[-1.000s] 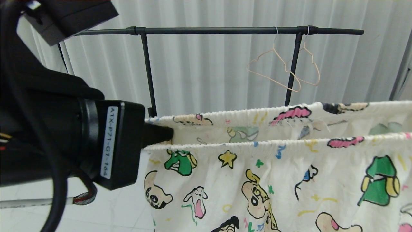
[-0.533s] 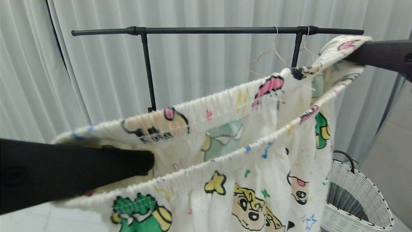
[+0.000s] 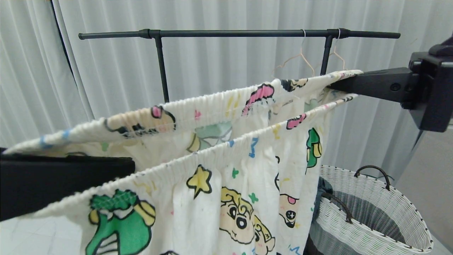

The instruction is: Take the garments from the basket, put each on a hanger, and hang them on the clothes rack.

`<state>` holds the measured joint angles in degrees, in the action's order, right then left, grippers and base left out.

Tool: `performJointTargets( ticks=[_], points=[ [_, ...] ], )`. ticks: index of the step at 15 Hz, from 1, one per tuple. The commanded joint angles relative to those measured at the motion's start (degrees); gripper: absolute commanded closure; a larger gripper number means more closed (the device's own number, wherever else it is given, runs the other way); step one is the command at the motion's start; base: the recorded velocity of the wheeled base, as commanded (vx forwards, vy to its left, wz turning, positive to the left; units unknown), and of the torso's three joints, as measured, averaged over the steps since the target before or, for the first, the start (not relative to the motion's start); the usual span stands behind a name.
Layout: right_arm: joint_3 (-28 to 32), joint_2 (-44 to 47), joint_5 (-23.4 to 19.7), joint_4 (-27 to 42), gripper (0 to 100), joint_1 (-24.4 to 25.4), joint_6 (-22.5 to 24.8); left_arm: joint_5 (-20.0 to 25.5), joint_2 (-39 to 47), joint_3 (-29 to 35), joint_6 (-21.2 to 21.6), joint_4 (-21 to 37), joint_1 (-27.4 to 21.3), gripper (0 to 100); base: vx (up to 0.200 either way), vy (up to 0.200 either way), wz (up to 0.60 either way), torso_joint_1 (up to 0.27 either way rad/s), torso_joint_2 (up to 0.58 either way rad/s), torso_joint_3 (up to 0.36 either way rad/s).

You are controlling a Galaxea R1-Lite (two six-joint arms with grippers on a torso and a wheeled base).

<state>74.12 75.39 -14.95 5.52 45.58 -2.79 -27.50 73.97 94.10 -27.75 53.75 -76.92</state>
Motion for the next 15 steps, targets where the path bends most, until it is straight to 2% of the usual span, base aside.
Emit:
performJointTargets(
  ticks=[1,3,4,5,6,10,12,15],
  points=[
    [1.03,-2.35,0.00,2.12,100,-3.39,0.15,-1.33,1.09,-1.29,6.30,-0.75,5.29,100,0.000,0.000,0.00,0.000,0.00,0.000],
    [4.46,-4.11,0.00,6.26,100,-6.65,1.12,-1.33,3.37,-0.06,11.05,-7.52,10.74,100,0.000,0.000,0.00,0.000,0.00,0.000],
    [6.13,-4.63,0.00,8.80,100,-7.00,1.39,-1.33,3.90,0.03,12.63,-10.59,11.97,100,0.000,0.000,0.00,0.000,0.00,0.000],
    [9.73,-5.69,0.00,15.75,100,-7.70,1.65,-1.33,4.95,-0.14,15.44,-16.31,13.47,100,0.000,0.000,0.00,0.000,0.00,0.000],
    [12.63,-7.01,0.09,22.60,100,-8.14,1.74,-1.41,6.45,-0.23,17.11,-19.12,13.99,100,0.000,0.000,0.00,0.000,0.00,0.000],
    [7.97,-10.17,1.15,24.80,100,-10.25,1.65,-1.59,6.89,-4.89,17.02,-19.30,13.73,100,0.000,0.000,0.00,0.000,0.00,0.000],
    [7.18,-10.26,3.78,24.71,100,-10.25,1.65,-1.59,6.80,-4.63,17.02,-19.30,13.82,100,0.000,0.000,0.00,0.000,0.00,0.000],
    [6.30,-10.00,3.87,24.71,100,-10.25,1.56,-1.59,6.71,-4.80,17.11,-19.30,13.73,100,0.000,0.000,0.00,0.000,0.00,0.000]
  ],
)
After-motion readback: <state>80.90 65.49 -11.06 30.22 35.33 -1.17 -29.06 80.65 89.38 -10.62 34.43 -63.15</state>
